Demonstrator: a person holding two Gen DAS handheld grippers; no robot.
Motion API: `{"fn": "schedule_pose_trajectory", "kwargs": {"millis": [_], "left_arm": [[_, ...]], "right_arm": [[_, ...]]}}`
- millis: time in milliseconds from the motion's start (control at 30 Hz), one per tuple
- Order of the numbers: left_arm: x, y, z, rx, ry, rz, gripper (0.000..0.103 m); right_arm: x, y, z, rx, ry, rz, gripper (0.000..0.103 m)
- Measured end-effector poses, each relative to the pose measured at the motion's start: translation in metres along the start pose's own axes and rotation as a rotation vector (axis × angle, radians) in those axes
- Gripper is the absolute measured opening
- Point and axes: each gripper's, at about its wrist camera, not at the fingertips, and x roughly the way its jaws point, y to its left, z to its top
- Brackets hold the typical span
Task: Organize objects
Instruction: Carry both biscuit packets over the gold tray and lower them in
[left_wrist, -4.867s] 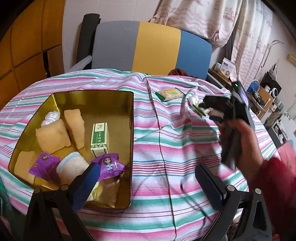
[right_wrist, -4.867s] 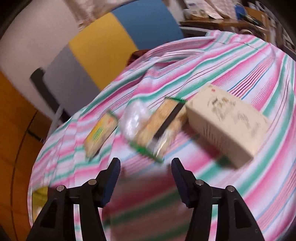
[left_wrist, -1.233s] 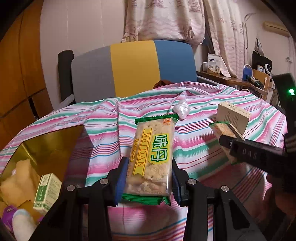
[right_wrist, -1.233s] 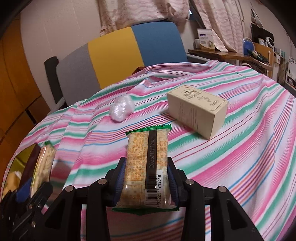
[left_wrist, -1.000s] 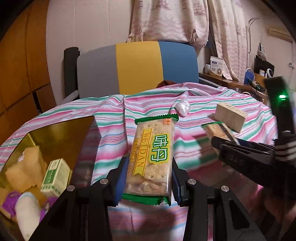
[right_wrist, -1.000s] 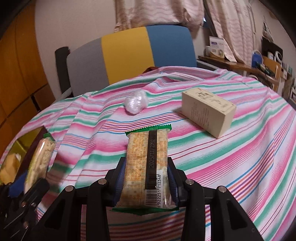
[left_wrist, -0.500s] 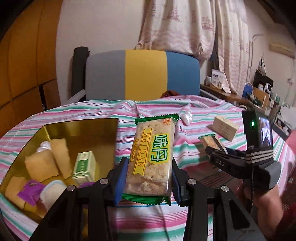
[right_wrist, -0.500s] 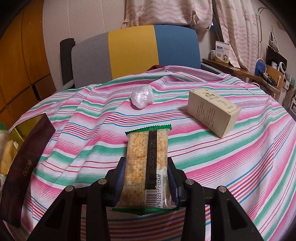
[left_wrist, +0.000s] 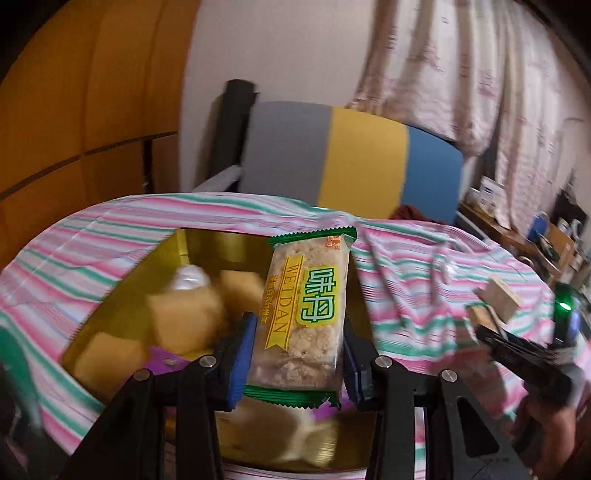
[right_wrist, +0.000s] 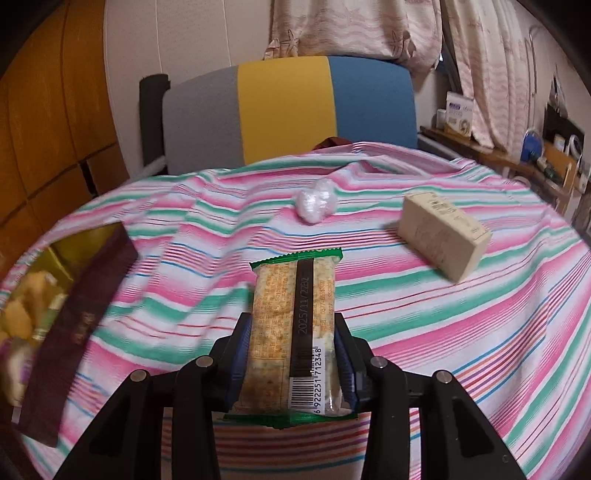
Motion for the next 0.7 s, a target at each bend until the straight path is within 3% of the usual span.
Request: {"fn": "schedule_pose_trajectory", "kwargs": {"millis": [367,633,700], "left_arm": [[0.013,0.095,0.016,-0.097,0.023,0.169,0.043],[0.026,0.123,0.017,-0.117,0.076,0.213,0.043],[0.028,0.123,0.014,-0.120,0.087,0.209,0.048]], "right_arm": [[-0.023,0.068,0.003,-0.009,0.011,0.199,0.041],[-0.040,0.100,0.011,-0.017,0.007,0.301,0.041],[-0.041,0.107,0.012,-0.024,0.019,0.323,0.041]]}}
